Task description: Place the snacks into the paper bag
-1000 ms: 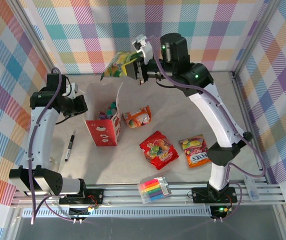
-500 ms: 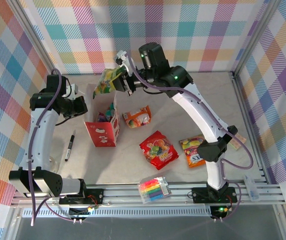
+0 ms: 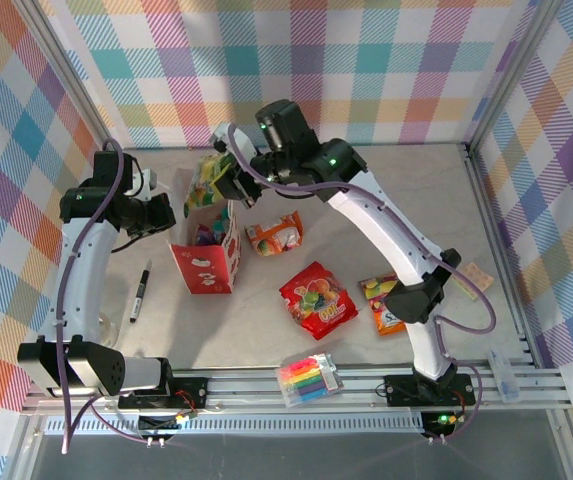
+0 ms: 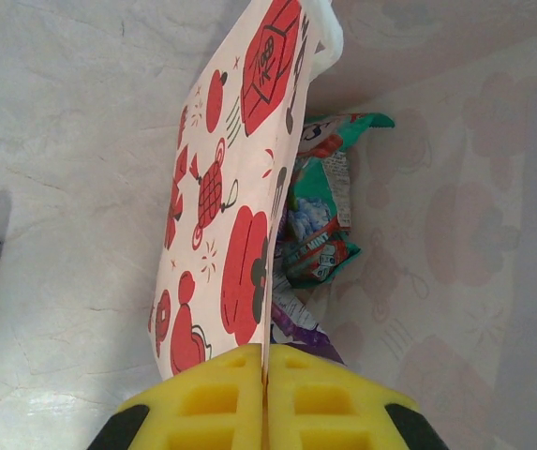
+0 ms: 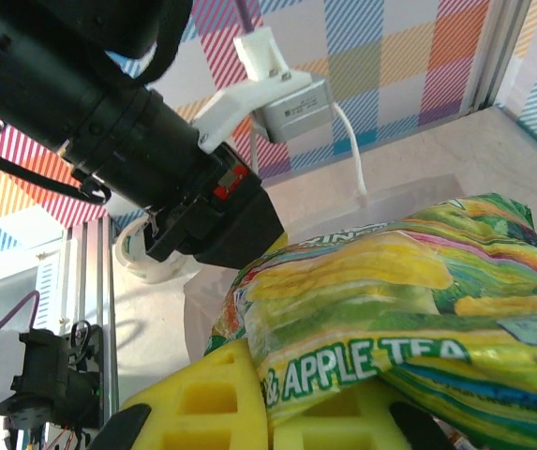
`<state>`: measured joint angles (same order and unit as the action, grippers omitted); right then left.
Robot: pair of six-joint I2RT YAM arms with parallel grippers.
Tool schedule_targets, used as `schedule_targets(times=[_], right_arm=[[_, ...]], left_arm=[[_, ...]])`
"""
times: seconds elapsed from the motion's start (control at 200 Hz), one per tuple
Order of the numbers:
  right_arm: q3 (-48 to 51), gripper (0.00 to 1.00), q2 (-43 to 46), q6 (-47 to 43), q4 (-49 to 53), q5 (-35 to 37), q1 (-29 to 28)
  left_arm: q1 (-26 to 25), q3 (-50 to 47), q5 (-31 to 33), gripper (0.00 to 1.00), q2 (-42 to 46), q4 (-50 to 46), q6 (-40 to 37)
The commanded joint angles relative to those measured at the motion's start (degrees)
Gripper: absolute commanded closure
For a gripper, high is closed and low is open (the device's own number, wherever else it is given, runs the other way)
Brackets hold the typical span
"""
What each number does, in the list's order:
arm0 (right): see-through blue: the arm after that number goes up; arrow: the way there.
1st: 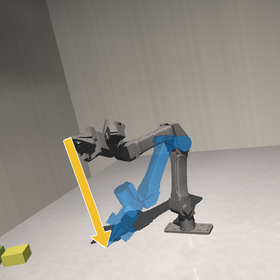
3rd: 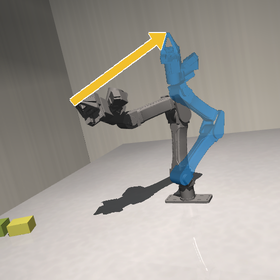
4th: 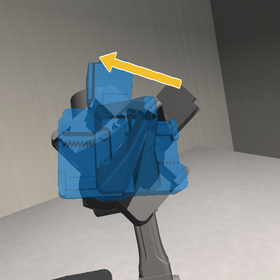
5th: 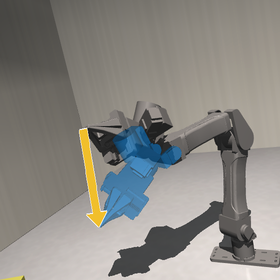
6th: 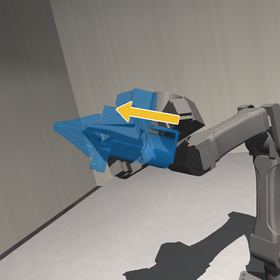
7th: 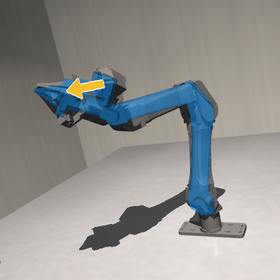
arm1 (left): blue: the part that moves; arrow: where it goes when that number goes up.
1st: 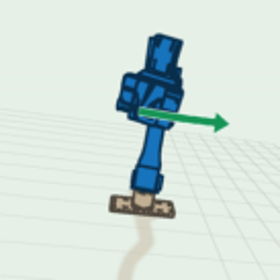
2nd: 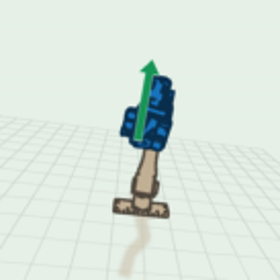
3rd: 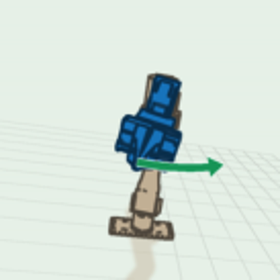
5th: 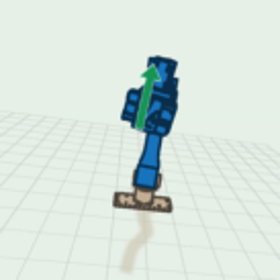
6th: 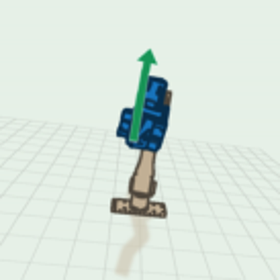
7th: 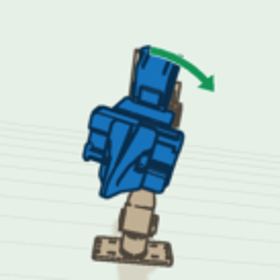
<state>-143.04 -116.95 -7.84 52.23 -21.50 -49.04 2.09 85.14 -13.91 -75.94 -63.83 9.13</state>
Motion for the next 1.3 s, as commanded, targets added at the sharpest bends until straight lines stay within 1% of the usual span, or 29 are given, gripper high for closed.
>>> schedule_targets(times=[0.0, 0.34, 0.805, 1.08, 1.21, 1.295], right_arm=[[-1.98, 1.00, -1.04, -1.42, 0.21, 0.22, -0.44], [-1.98, 1.00, -3.21, -2.43, 3.38, 1.63, -1.54], [-1.98, 1.00, -4.77, -3.74, 4.55, 2.91, -3.23], [-1.94, 1.00, -5.55, -2.61, 5.23, 3.24, -3.78], [-1.96, 0.96, -5.84, -2.62, 5.85, 1.85, -3.95], [-1.95, 0.91, -6.17, -2.54, 6.17, 0.86, -4.04]], left_arm=[[0.81, -1.42, -0.77, 0.95, 1.55, -0.95, -1.04], [0.81, -1.91, -1.38, 0.95, 1.93, -0.59, -1.30], [0.81, -2.94, -1.82, 0.95, 2.38, -0.16, -1.13], [0.81, -3.36, -1.64, 0.95, 2.56, -0.24, -1.22], [0.79, -3.05, -1.73, 0.95, 2.37, -0.25, -1.22], [0.81, -3.01, -1.73, 0.95, 2.29, -0.24, -1.29]])
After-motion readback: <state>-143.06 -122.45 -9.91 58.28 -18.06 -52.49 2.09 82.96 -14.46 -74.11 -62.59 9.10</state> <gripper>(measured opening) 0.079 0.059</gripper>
